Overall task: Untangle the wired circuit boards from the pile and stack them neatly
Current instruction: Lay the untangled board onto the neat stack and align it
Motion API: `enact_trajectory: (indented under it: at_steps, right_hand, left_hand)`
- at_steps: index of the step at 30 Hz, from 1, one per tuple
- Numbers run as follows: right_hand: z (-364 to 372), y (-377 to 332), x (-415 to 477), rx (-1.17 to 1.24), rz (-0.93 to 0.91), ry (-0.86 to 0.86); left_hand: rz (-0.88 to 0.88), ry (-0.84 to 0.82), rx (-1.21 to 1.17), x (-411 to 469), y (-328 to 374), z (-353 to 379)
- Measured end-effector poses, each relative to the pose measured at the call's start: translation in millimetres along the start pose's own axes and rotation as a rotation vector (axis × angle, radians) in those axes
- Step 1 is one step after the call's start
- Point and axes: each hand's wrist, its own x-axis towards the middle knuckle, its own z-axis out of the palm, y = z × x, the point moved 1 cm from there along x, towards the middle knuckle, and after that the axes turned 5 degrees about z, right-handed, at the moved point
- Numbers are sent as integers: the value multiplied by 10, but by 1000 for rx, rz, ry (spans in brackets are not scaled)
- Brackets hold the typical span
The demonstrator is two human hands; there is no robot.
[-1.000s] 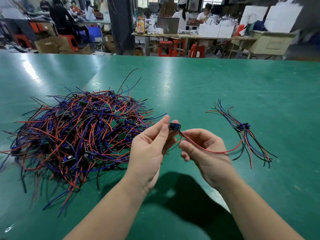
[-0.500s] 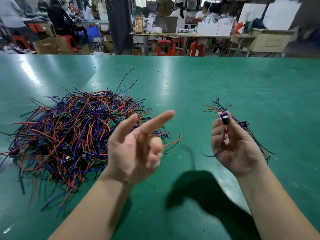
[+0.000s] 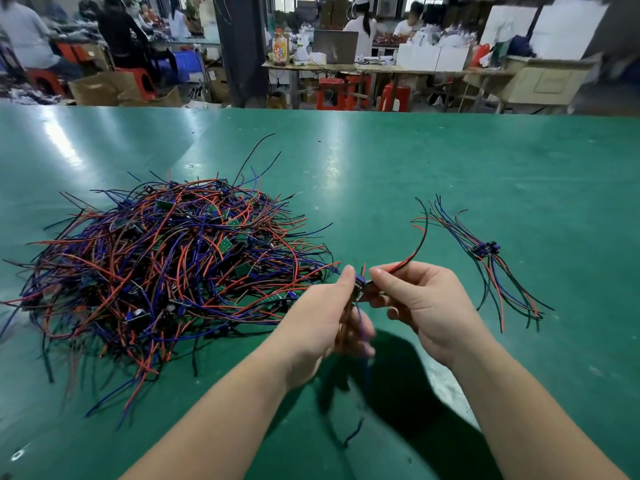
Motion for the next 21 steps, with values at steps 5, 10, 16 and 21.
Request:
enact_trajectory:
  at_steps: [5, 10, 16, 21]
  right_hand:
    - [-14, 44, 33, 0, -1, -5]
    - [-36, 50, 64, 104, 28, -6]
    - [-107, 6, 109, 210, 48, 18]
    - [-262, -50, 191, 251, 60, 71]
  left_hand:
    - [9, 6, 33, -39, 6, 2]
    - [18, 5, 59, -58, 7, -9]
    - [178, -23, 357, -35, -20, -3]
    - [212, -60, 479, -24, -27, -57]
